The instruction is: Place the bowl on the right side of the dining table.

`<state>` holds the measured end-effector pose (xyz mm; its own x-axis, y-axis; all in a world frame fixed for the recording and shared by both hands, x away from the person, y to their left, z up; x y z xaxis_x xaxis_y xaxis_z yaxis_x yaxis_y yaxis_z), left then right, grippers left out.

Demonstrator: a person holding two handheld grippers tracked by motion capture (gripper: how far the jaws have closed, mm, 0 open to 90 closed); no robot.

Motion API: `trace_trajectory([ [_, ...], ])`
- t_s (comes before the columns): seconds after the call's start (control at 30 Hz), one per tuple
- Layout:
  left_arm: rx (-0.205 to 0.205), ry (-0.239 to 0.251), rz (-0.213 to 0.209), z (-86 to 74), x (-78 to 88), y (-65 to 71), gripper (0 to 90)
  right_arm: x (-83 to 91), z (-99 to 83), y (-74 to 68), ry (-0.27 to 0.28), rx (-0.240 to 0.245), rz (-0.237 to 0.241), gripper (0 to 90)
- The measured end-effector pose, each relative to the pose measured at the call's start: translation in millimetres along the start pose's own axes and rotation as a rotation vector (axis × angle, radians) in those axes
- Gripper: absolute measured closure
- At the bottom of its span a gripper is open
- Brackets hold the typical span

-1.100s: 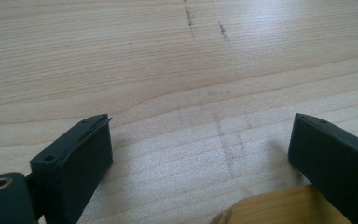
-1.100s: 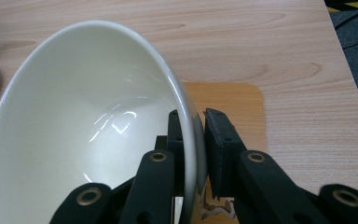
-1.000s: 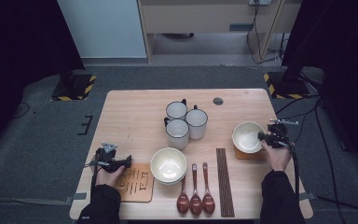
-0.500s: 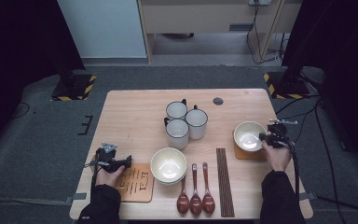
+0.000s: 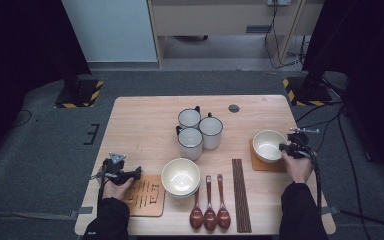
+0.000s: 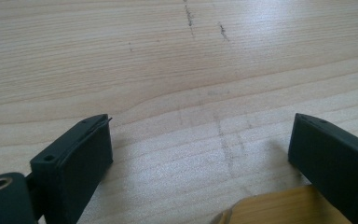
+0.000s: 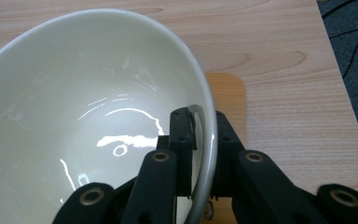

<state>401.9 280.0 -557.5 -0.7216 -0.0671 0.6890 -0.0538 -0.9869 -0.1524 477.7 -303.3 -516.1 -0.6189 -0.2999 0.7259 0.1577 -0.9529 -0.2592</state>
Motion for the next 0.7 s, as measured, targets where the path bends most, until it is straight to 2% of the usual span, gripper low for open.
trace_trajectory([
  [0.17,0.000,0.000,0.000,0.0,0.0,0.0,5.3,-0.9,-0.4,1.6,-0.005,0.002,0.001,81.9],
  [0.3,0.000,0.000,0.000,0.0,0.0,0.0,5.3,-0.6,-0.7,3.2,-0.006,0.013,-0.020,80.1],
  [0.5,0.000,0.000,0.000,0.0,0.0,0.0,5.3,6.4,1.6,1.3,0.042,0.043,-0.002,74.7],
  [0.6,0.000,0.000,0.000,0.0,0.0,0.0,5.3,11.7,3.9,-1.2,0.083,0.058,0.008,69.9],
  [0.7,0.000,0.000,0.000,0.0,0.0,0.0,5.3,15.5,4.9,-2.8,0.105,0.069,0.001,65.9],
])
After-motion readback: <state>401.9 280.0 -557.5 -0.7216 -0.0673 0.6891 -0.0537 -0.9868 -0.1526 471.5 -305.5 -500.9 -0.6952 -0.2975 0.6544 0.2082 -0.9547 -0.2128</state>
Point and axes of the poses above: each handheld gripper's, and its own axes: x roughly backward along the jaws, z roughly out of its top, y roughly to its right, the point moved 3 cm from there along -x, roughly forward along the jaws, and after that the axes turned 12 degrees about z, right-handed, at the moved point
